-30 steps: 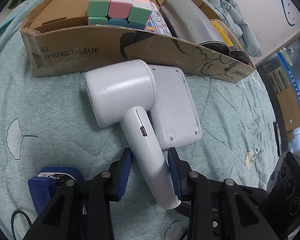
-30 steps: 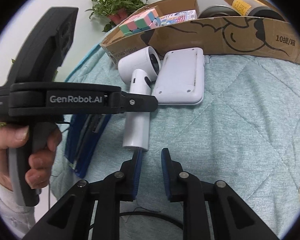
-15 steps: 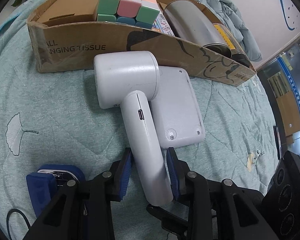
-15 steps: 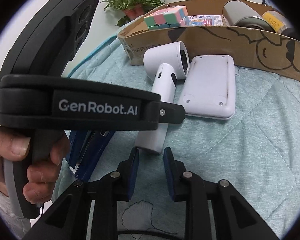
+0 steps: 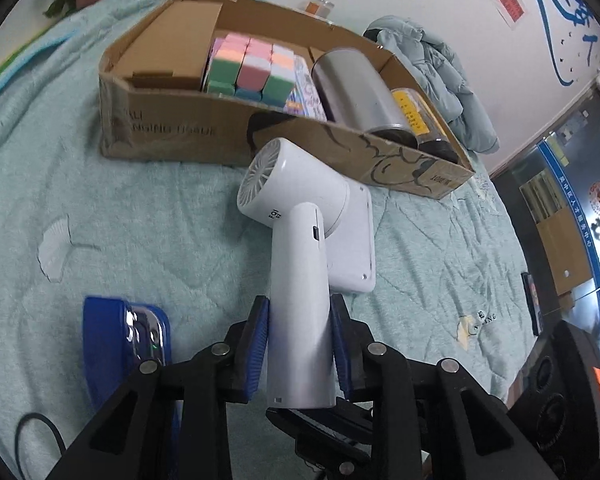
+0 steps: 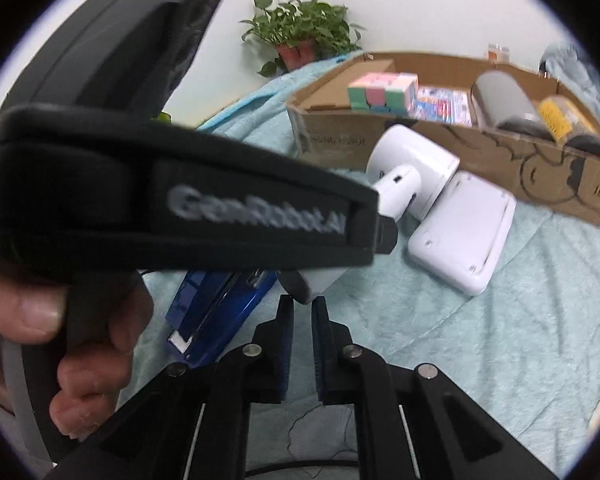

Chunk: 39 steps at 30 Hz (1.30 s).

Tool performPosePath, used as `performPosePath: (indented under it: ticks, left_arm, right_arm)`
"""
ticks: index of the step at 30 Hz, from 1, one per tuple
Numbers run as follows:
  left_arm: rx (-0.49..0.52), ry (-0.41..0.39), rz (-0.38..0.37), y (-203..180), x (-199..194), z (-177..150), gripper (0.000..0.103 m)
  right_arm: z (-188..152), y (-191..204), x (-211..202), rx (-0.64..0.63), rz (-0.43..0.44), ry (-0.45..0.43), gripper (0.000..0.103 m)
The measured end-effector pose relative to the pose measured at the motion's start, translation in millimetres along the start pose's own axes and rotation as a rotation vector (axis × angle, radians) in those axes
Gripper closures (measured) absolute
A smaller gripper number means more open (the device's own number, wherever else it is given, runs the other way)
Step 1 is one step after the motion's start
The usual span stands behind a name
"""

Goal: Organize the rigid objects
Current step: 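Grasp the white hair dryer by its handle with the left gripper, then lift the hair dryer upright with the left gripper and lower it into the box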

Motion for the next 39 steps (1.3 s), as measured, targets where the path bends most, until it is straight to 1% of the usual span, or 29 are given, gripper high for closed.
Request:
performPosePath:
  ticks: [2,4,6,7,8,10,11,12,13,14,15,16,17,18,19,21,22,23,24,25,26,27,29,30,31,32,33,35,39]
  left_arm:
    - [-0.029,0.027,-0.018,1.5,4.9,-8.5,0.076]
    - [-0.044,0.060,-0.051,-2.6,13.9,-23.6,0.076]
    - [-0.067,0.073,-0.098,-8.4,19.5,-41.1,0.075]
    - [-0.074,0.076,-0.114,-11.4,20.6,-47.8,0.075]
    - [-0.093,0.085,-0.150,-15.8,22.0,-57.0,0.075]
    - [-0.108,0.084,-0.189,-21.2,22.9,-65.3,0.071]
    - [-0.100,0.085,-0.196,-24.9,22.9,-68.2,0.068]
    - [-0.098,0.088,-0.198,-26.3,24.0,-69.1,0.056]
    - [-0.099,0.088,-0.203,-26.4,23.7,-68.1,0.043]
    - [-0.111,0.073,-0.199,-24.1,22.3,-65.0,0.038]
    - [-0.121,0.063,-0.184,-21.1,21.8,-62.5,0.035]
    - [-0.127,0.057,-0.176,-17.8,21.8,-60.0,0.035]
    - [-0.134,0.059,-0.194,-14.9,21.9,-56.9,0.035]
    - [-0.141,0.065,-0.217,-12.2,23.2,-53.5,0.035]
    - [-0.149,0.077,-0.231,-11.6,25.1,-53.1,0.037]
    - [-0.144,0.088,-0.237,-11.8,27.6,-50.6,0.040]
    - [-0.135,0.096,-0.246,-13.4,29.8,-49.3,0.043]
    - [-0.133,0.110,-0.272,-17.1,32.0,-50.0,0.045]
    - [-0.132,0.130,-0.310,-21.5,34.5,-52.0,0.048]
    - [-0.128,0.140,-0.327,-24.8,36.2,-53.5,0.049]
    - [-0.117,0.142,-0.328,-28.6,37.4,-54.2,0.049]
    - [-0.108,0.139,-0.320,-30.5,37.6,-54.5,0.049]
    - [-0.108,0.139,-0.322,-29.8,38.7,-55.0,0.051]
    - [-0.106,0.141,-0.317,-29.5,39.5,-54.8,0.058]
    - [-0.100,0.143,-0.310,-28.3,39.8,-55.4,0.062]
    - [-0.093,0.144,-0.298,-27.6,41.3,-55.3,0.063]
    - [-0.083,0.147,-0.283,-27.4,44.2,-55.5,0.067]
    - [-0.061,0.152,-0.251,-29.6,50.2,-56.3,0.068]
    - [-0.055,0.128,-0.245,-28.5,48.9,-58.4,0.068]
  right_arm:
    - [-9.2,-6.6,3.0,0.032,0.026,0.040,0.094]
    - [-23.6,-19.4,4.5,0.074,0.014,0.090,0.094]
    - [-41.1,-36.4,2.4,0.135,0.056,0.144,0.094]
    - [-46.2,-42.2,-1.8,0.157,0.079,0.146,0.096]
    - [-51.9,-48.4,-7.4,0.171,0.084,0.150,0.096]
    - [-59.2,-55.1,-16.2,0.165,0.059,0.162,0.096]
    - [-60.7,-57.6,-19.5,0.155,0.038,0.167,0.095]
    - [-60.0,-58.7,-20.7,0.151,0.029,0.167,0.094]
    - [-58.6,-57.7,-21.5,0.144,0.018,0.162,0.089]
    - [-56.4,-56.3,-20.7,0.135,0.014,0.154,0.080]
    - [-52.4,-51.8,-20.4,0.121,0.019,0.140,0.073]
    - [-47.2,-49.7,-20.1,0.111,0.030,0.131,0.056]
    - [-46.2,-43.7,-22.0,0.100,0.062,0.111,0.040]
    - [-44.9,-39.0,-24.6,0.092,0.080,0.094,0.036]
    - [-42.0,-32.3,-26.9,0.081,0.091,0.070,0.035]
    - [-39.5,-25.2,-28.6,0.063,0.088,0.047,0.035]
    - [-39.3,-21.9,-28.4,0.052,0.083,0.044,0.035]
    - [-35.6,-21.3,-29.4,0.047,0.077,0.047,0.035]
    - [-36.2,-17.9,-25.5,0.041,0.063,0.057,0.035]
    - [-36.7,-16.9,-20.8,0.041,0.044,0.070,0.035]
    - [-34.1,-13.0,-9.9,0.046,0.007,0.085,0.033]
    - [-33.2,-14.9,-4.0,0.051,0.000,0.100,0.033]
    - [-29.7,-30.5,1.9,0.084,-0.002,0.126,0.042]
    - [-31.2,-38.1,2.4,0.097,-0.029,0.133,0.047]
    - [-32.4,-40.9,3.6,0.100,-0.051,0.138,0.060]
    - [-33.4,-42.9,5.6,0.091,-0.091,0.137,0.073]
    - [-33.7,-46.0,4.4,0.085,-0.105,0.136,0.078]
    - [-33.0,-43.9,6.3,0.088,-0.108,0.142,0.078]
    - [-33.9,-45.7,4.6,0.107,-0.104,0.152,0.078]
Point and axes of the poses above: each gripper's, at about its wrist camera, not at the fingertips, and x roughly the way its jaws point, y to its left, z to its top, the point moved 4 cm from there along x, roughly the way its jaws point, and after that the axes turned 7 degrees about -z, right-handed, at the moved point
